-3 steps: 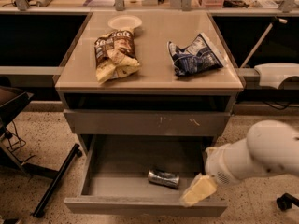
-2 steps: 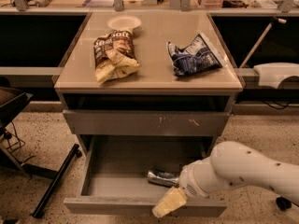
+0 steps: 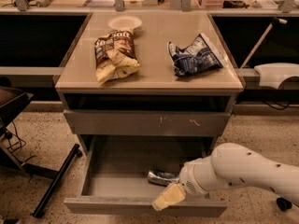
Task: Pick redbull can from middle drawer and place on counter
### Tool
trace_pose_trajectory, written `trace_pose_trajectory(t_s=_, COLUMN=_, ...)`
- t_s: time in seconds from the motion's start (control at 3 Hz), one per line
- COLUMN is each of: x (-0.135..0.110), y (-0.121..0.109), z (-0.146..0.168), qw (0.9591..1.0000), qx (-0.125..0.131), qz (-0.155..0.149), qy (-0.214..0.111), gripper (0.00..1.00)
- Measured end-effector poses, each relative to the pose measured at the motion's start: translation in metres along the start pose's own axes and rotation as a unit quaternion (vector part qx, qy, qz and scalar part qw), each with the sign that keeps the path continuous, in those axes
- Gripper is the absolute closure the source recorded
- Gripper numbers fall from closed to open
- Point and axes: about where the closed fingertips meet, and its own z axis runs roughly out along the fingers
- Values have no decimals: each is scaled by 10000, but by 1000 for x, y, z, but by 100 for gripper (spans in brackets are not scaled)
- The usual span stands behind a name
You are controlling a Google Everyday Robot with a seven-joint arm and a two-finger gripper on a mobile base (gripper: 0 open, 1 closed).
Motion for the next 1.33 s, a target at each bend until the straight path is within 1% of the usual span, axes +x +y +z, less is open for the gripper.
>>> trace_pose_trajectory(t_s=0.33, x=-2, y=-16, z=10, qw=9993, qx=70, qz=224, qy=-306, gripper=0)
trace_pose_trajectory(t_s=0.67, x=-10, y=-37, z=21, qw=9936, qx=325, qz=497, qy=-963, gripper=0)
trace_pose_trajectory(t_s=1.0, x=-30, y=-50, z=19, qw=9837, qx=826, qz=512, qy=-1515, gripper=0)
trace_pose_trajectory(t_s=1.33, x=-42, y=-66, z=12, qw=9763, qx=1143, qz=528, qy=-1761, gripper=0)
